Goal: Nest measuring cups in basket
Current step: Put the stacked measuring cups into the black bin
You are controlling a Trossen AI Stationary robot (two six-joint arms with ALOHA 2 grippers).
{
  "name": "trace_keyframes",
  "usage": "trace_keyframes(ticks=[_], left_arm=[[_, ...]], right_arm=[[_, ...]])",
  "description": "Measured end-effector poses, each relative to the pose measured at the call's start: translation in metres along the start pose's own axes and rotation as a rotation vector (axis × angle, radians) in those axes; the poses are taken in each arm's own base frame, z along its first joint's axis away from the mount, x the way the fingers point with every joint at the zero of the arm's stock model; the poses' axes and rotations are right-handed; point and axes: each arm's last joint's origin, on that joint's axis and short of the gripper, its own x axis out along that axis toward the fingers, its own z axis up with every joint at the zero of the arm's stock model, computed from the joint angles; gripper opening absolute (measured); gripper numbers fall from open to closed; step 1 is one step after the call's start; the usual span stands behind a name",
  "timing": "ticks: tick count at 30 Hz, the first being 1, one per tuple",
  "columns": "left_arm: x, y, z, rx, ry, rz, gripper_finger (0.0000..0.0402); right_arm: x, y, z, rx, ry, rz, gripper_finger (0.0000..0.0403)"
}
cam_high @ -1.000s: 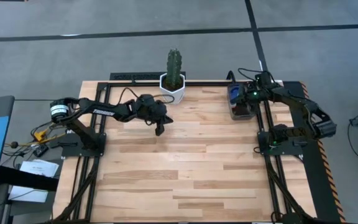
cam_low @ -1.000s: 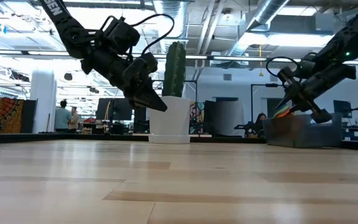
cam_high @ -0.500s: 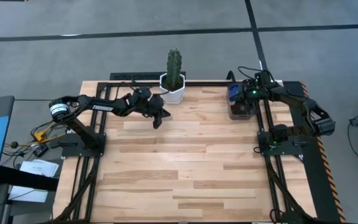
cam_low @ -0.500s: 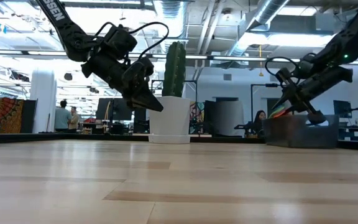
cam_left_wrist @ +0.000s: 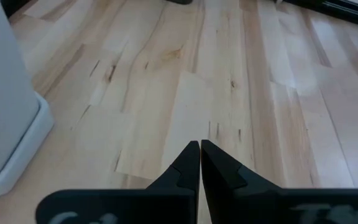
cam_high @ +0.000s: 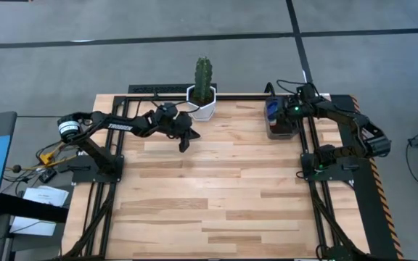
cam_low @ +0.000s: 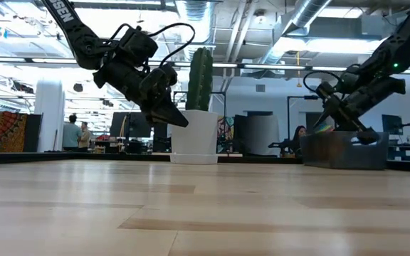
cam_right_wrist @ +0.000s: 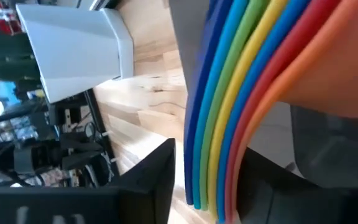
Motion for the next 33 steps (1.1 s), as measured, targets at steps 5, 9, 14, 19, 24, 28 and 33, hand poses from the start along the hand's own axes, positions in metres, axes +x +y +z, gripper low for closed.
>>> trace_keyframes(ticks=[5, 9, 14, 19, 24, 28, 33], left_arm=[[0.0, 0.0, 0.0, 0.01, 0.0, 0.002, 0.0002], [0.0, 0.0, 0.0, 0.027, 0.0, -0.012, 0.0002], [0.0, -0.001, 0.0, 0.042, 0.0, -0.027, 0.0002], [-0.003, -0.002, 0.003, 0.07, -0.007, -0.029, 0.0002], [-0.004, 0.0, 0.004, 0.104, -0.012, -0.021, 0.0002], [-0.006, 0.004, 0.004, 0.11, -0.014, -0.016, 0.0002], [-0.01, 0.014, 0.005, 0.12, -0.023, 0.003, 0.0002]], right_arm=[[0.0, -0.001, -0.001, 0.068, 0.007, -0.007, 0.0187], [0.0, -0.001, -0.001, 0.136, 0.006, -0.007, 0.0192], [-0.003, -0.001, -0.004, 0.252, -0.007, -0.038, 0.0183], [-0.005, -0.003, -0.006, 0.349, -0.045, -0.095, 0.0165], [-0.007, 0.0, -0.005, 0.381, -0.081, -0.15, 0.0151], [-0.01, 0.005, -0.005, 0.381, -0.088, -0.167, 0.0146], [-0.012, 0.016, -0.009, 0.347, -0.127, -0.177, 0.0156]])
